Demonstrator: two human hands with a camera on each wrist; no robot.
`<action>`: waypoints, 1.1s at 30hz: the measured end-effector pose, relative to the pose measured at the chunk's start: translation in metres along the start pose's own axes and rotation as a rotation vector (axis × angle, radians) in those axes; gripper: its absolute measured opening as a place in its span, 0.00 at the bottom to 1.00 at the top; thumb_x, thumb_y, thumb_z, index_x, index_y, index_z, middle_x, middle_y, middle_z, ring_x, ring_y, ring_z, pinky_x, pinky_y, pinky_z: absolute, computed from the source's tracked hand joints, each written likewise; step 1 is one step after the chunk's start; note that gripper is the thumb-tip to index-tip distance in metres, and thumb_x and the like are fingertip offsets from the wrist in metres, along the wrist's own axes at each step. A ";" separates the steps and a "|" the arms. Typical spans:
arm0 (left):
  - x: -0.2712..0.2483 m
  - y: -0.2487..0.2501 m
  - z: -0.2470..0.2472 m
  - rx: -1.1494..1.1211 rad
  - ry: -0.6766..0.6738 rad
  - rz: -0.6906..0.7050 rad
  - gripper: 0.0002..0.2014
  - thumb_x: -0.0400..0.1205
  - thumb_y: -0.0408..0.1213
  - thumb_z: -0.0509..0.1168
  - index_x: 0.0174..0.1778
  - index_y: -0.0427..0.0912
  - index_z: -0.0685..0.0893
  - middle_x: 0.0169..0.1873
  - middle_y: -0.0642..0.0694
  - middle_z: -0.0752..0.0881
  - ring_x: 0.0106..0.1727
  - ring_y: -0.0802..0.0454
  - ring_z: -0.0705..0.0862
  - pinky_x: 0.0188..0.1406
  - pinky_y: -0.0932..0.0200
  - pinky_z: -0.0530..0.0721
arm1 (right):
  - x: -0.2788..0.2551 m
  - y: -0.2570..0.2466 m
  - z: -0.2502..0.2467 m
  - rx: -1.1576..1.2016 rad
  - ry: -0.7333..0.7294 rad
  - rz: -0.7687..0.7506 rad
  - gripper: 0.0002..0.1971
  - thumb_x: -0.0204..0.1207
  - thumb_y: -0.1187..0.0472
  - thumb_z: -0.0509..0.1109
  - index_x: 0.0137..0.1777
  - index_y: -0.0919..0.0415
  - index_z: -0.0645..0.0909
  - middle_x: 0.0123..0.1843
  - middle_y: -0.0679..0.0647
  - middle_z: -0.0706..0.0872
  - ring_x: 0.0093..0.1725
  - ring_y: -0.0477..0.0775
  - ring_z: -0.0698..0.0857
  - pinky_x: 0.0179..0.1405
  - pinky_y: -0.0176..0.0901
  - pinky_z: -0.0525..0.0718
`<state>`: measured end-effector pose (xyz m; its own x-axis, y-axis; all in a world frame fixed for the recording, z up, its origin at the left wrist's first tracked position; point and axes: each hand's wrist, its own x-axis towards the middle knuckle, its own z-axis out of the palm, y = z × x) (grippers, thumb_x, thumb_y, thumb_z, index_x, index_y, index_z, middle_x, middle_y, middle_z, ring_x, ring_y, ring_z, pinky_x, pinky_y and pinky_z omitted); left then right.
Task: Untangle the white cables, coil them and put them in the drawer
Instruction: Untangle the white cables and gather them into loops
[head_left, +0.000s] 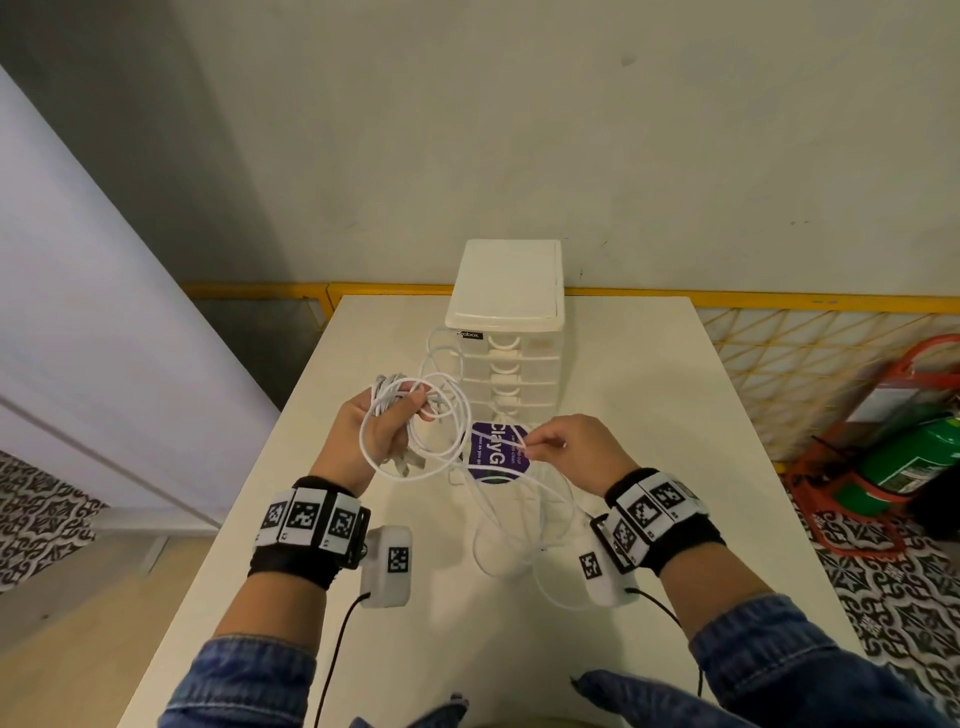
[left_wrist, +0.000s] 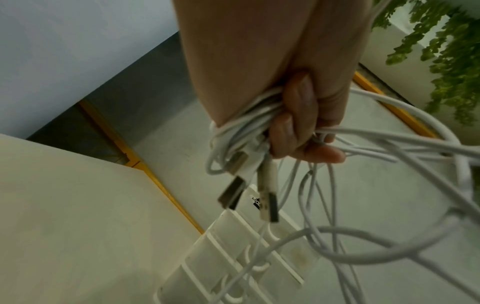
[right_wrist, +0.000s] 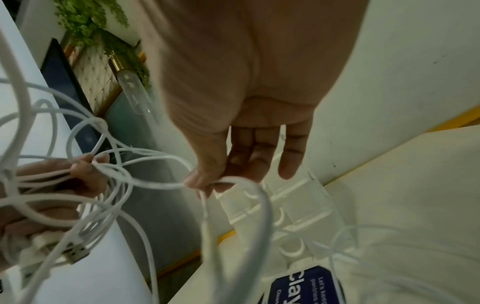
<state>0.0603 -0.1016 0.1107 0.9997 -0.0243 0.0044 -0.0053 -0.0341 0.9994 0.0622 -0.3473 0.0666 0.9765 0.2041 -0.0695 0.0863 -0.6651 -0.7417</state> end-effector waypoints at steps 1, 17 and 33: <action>0.001 -0.002 -0.003 0.007 0.018 0.006 0.10 0.80 0.38 0.69 0.32 0.48 0.88 0.29 0.34 0.80 0.25 0.47 0.80 0.26 0.58 0.78 | -0.001 0.003 -0.001 0.007 -0.015 0.014 0.08 0.73 0.61 0.74 0.51 0.59 0.89 0.52 0.53 0.90 0.49 0.46 0.85 0.53 0.33 0.76; 0.014 -0.020 -0.005 -0.142 0.088 -0.040 0.07 0.80 0.33 0.68 0.47 0.32 0.83 0.29 0.46 0.86 0.29 0.51 0.86 0.28 0.59 0.87 | -0.018 0.080 -0.013 -0.458 0.057 0.510 0.24 0.76 0.64 0.63 0.72 0.49 0.72 0.70 0.57 0.74 0.68 0.59 0.74 0.67 0.49 0.75; -0.005 -0.008 0.029 0.018 -0.075 -0.052 0.09 0.83 0.32 0.64 0.37 0.38 0.85 0.15 0.51 0.77 0.14 0.55 0.73 0.14 0.64 0.74 | 0.006 -0.017 0.023 0.378 0.259 -0.038 0.10 0.68 0.52 0.77 0.43 0.58 0.85 0.38 0.47 0.87 0.36 0.38 0.82 0.41 0.32 0.82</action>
<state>0.0547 -0.1301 0.1020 0.9940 -0.0970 -0.0507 0.0455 -0.0554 0.9974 0.0615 -0.3179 0.0635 0.9954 0.0054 0.0956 0.0917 -0.3419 -0.9352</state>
